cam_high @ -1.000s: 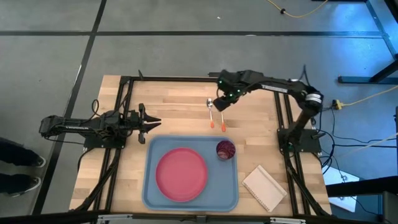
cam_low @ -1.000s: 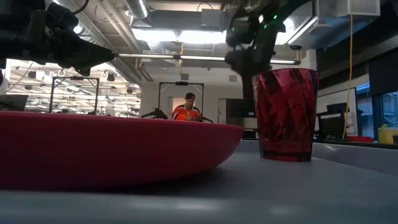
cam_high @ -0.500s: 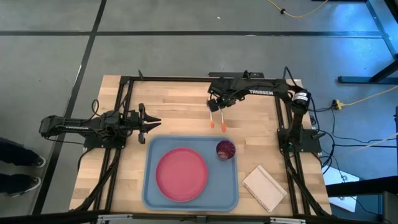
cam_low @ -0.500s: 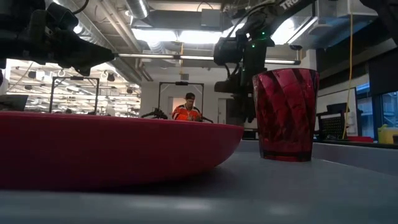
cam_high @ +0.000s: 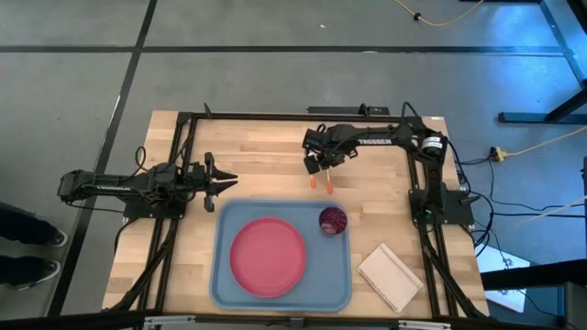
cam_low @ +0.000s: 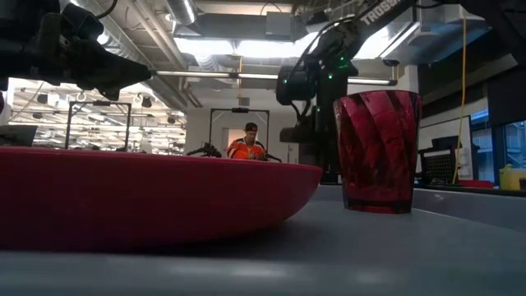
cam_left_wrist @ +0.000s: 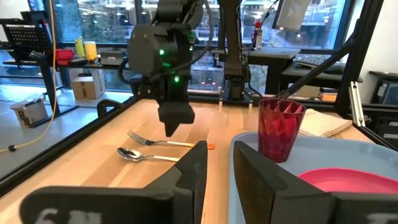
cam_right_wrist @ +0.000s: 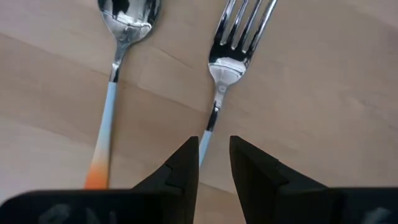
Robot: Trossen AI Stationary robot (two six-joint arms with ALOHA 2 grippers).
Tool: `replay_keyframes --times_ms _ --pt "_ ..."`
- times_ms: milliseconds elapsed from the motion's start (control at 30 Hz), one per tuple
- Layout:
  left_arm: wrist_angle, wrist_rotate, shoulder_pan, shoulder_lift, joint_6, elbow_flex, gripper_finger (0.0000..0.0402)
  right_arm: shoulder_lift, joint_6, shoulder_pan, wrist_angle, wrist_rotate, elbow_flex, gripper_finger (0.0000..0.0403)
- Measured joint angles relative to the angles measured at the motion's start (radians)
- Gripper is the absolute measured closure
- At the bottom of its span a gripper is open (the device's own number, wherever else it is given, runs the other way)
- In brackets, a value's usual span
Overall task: Pick and place plate/cup/fork/spoon on tray
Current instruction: Put the white orange fork on the right side of the pink plate
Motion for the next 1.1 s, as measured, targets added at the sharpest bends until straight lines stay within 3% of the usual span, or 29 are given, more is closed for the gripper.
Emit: replay_keyframes --times_ms 1100 --pt "0.0 0.0 0.0 0.0 0.0 0.0 0.0331 0.049 -0.005 0.0 0.088 -0.018 -0.034 0.0307"
